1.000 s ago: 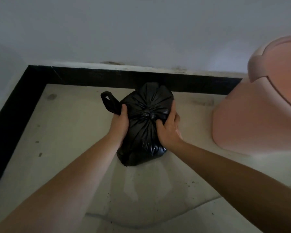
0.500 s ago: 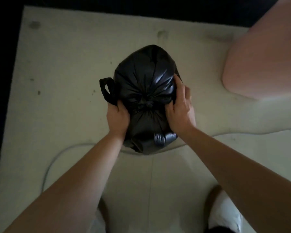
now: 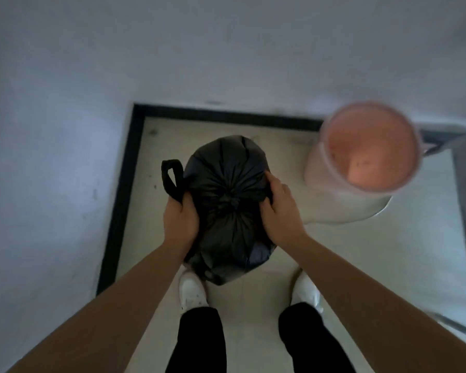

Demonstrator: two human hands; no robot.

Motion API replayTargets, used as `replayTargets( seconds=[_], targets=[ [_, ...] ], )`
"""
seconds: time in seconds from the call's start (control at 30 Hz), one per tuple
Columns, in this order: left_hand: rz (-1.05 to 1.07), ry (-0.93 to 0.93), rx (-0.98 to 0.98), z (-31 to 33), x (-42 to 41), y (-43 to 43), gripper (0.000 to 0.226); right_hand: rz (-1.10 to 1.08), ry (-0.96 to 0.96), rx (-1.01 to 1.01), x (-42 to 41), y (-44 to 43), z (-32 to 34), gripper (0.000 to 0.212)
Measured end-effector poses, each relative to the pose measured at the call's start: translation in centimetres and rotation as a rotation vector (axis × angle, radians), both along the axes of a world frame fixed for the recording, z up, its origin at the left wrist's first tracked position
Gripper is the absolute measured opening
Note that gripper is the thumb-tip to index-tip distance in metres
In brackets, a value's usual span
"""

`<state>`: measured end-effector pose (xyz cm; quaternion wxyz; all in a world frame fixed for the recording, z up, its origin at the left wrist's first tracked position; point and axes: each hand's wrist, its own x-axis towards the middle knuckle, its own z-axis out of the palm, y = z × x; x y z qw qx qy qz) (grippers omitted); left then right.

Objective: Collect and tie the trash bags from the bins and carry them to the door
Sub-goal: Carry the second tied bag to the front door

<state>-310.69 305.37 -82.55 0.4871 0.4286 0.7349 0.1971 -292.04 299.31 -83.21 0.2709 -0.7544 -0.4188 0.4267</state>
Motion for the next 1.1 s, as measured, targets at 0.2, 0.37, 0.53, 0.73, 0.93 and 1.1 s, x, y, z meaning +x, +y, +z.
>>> replayTargets(
  seconds=[0.2,0.37,0.53,0.73,0.93,1.1],
  targets=[
    [-0.159,-0.232,0.117,30.5,0.6,6.6,0.019,0.141,-0.026,0.217,2.8,8.2,29.6,0.059],
    [-0.32,-0.172,0.396,49.6,-0.5,7.2,0.047,0.184,-0.189,0.415,2.2,8.9,50.9,0.063],
    [-0.325,-0.147,0.616,61.6,-2.0,3.3,0.071,0.275,-0.246,0.642,0.9,6.3,62.2,0.066],
    [-0.106,0.159,0.857,63.7,-4.8,-4.2,0.052,0.53,-0.237,0.794,-0.9,3.7,64.7,0.067],
    [0.319,0.627,0.781,61.9,-8.5,-19.1,0.025,0.938,-0.158,0.765,-8.0,-1.8,62.7,0.061],
    [0.538,0.963,0.553,63.9,-14.5,-35.5,0.023,1.342,-0.075,0.751,-18.3,-11.1,63.4,0.055]
  ],
)
